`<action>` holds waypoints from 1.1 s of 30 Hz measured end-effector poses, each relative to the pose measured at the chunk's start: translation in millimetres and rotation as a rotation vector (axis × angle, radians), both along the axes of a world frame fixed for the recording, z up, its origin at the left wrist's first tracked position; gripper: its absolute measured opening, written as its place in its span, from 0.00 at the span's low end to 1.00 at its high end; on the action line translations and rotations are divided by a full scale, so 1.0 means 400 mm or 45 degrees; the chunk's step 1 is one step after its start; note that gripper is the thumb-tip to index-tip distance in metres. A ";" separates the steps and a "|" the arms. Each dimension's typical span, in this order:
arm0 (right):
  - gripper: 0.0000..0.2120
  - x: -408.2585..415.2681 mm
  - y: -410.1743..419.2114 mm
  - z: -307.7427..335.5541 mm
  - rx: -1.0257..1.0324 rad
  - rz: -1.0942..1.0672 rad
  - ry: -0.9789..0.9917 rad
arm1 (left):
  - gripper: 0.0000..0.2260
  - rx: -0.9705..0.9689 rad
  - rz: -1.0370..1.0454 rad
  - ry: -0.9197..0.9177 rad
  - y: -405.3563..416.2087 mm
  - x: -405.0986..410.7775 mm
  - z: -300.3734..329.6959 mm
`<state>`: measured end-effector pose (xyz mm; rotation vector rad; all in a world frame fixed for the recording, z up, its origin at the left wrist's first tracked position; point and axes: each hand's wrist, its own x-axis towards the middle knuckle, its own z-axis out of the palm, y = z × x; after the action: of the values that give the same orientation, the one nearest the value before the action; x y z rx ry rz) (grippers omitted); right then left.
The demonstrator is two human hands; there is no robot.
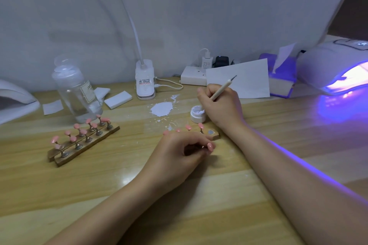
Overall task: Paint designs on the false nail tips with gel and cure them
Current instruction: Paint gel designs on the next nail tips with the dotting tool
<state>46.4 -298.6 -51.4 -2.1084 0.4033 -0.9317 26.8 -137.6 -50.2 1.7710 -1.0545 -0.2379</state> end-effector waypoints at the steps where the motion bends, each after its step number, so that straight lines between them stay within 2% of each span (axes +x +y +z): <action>1: 0.23 0.000 0.000 0.000 -0.001 0.004 0.003 | 0.09 -0.008 -0.002 0.009 0.001 0.002 0.001; 8: 0.22 -0.003 0.003 0.003 -0.002 0.026 0.011 | 0.08 -0.029 0.030 -0.028 0.004 0.011 -0.006; 15: 0.22 -0.004 0.009 0.008 -0.032 0.061 0.029 | 0.08 0.022 0.013 -0.232 0.009 0.008 -0.019; 22: 0.23 -0.007 0.012 0.009 -0.032 0.063 0.008 | 0.09 0.011 0.021 -0.174 0.008 0.009 -0.015; 25: 0.23 -0.019 0.014 0.035 0.102 0.040 -0.177 | 0.07 -0.002 0.017 -0.128 0.007 0.010 -0.014; 29: 0.17 -0.054 0.023 0.115 0.458 0.163 -0.507 | 0.04 0.000 0.015 -0.075 0.006 0.009 -0.012; 31: 0.14 -0.077 0.031 0.139 0.538 0.249 -0.507 | 0.04 0.002 0.026 -0.058 0.005 0.012 -0.014; 33: 0.13 -0.110 0.045 0.124 0.556 0.321 -0.379 | 0.04 -0.001 0.035 -0.051 0.005 0.012 -0.016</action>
<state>2.3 -280.5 -1.8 -1.5543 0.1622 -0.8961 31.7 -135.7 -56.5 1.7949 -1.0579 -0.1853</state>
